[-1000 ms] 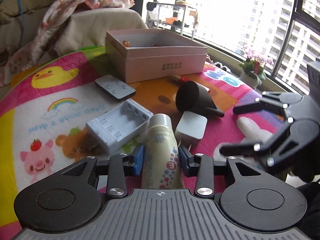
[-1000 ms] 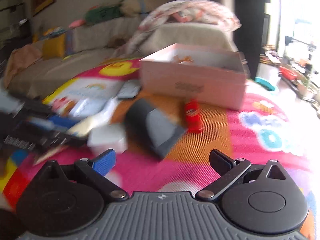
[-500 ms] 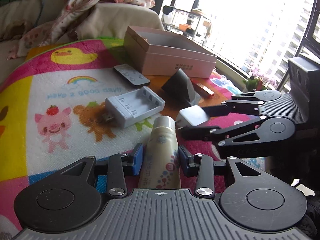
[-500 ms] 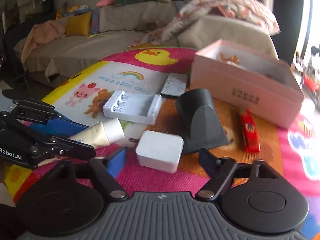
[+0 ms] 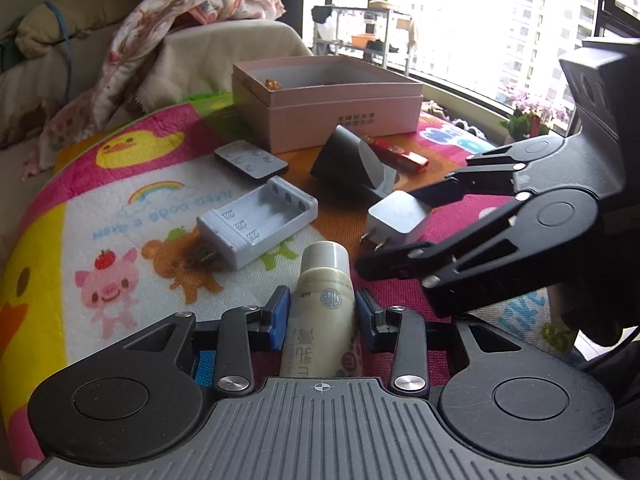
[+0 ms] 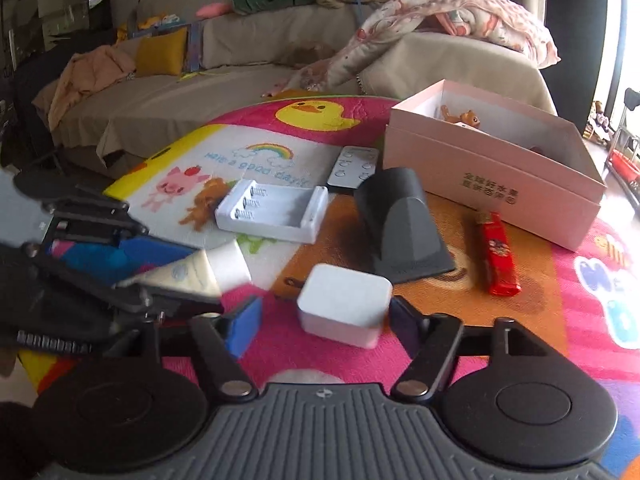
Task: Organize rigid objects
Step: 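Grasp the white cube charger with the right tool while the left tool holds the cream bottle, then drop the white cube into the pink box with right tool while left tool drops cream bottle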
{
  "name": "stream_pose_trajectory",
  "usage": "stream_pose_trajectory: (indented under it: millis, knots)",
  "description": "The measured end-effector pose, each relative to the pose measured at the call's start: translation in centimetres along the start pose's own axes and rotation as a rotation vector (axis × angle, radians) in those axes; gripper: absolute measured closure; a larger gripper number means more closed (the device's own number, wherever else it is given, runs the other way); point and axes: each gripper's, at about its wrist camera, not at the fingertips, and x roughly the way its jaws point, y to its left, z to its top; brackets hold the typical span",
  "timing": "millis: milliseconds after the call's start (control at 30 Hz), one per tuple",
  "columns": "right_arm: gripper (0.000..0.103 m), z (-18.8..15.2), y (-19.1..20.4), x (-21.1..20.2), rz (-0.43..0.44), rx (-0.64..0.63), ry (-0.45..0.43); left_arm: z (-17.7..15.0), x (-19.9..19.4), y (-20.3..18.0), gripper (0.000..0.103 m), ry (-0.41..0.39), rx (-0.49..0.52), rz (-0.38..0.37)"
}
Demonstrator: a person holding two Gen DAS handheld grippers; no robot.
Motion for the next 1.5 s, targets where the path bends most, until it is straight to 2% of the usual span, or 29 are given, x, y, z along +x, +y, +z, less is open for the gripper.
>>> stream_pose_trajectory:
  millis: [67, 100, 267, 367, 533, 633, 867, 1033, 1200, 1333, 1400, 1467, 1500]
  knots:
    - [0.033, 0.3, 0.1, 0.3, -0.011, 0.011, 0.001, -0.2, 0.0, 0.0, 0.062, -0.014, -0.009, 0.007]
    - [0.041, 0.3, 0.1, 0.3, -0.027, 0.010, 0.001, -0.3, 0.0, -0.1, 0.062, -0.021, -0.016, 0.010]
    - [0.041, -0.1, -0.7, -0.8, -0.068, 0.009, 0.007, -0.6, -0.2, -0.2, 0.063, -0.045, -0.040, 0.019]
    - [0.041, -0.9, -1.7, -2.4, -0.094, 0.015, 0.007, -0.2, -0.5, -0.3, 0.070, -0.063, -0.056, -0.018]
    - [0.041, -1.9, -3.5, -5.6, -0.150, 0.008, -0.023, 1.7, -0.4, -1.9, 0.070, -0.064, 0.027, -0.060]
    - [0.041, -2.0, -4.8, -7.5, -0.188, 0.007, -0.057, 2.8, 0.0, -2.4, 0.070, -0.059, 0.042, -0.086]
    - [0.041, -1.2, -7.4, -9.5, -0.249, 0.034, -0.113, 6.0, -0.8, -2.6, 0.070, -0.116, 0.069, -0.115]
    - [0.041, -0.5, -8.6, -10.2, -0.258, 0.054, -0.149, 9.9, -1.5, -1.5, 0.070, -0.191, 0.068, -0.120]
    - [0.041, 1.6, -10.0, -11.0, -0.267, 0.066, -0.213, 16.5, -1.4, -0.4, 0.070, -0.327, 0.095, -0.103]
    - [0.041, 4.2, -11.2, -10.8, -0.312, 0.059, -0.282, 21.8, 1.4, 1.2, 0.070, -0.405, 0.016, -0.136]
    - [0.041, 5.5, -11.9, -10.5, -0.328, 0.059, -0.309, 23.8, 3.5, 1.4, 0.070, -0.445, 0.004, -0.127]
    - [0.041, 6.7, -12.5, -9.9, -0.351, 0.059, -0.326, 25.1, 6.1, 1.7, 0.070, -0.449, -0.011, -0.135]
    - [0.041, 7.1, -12.8, -9.6, -0.362, 0.063, -0.328, 25.4, 7.7, 2.0, 0.070, -0.421, -0.035, -0.158]
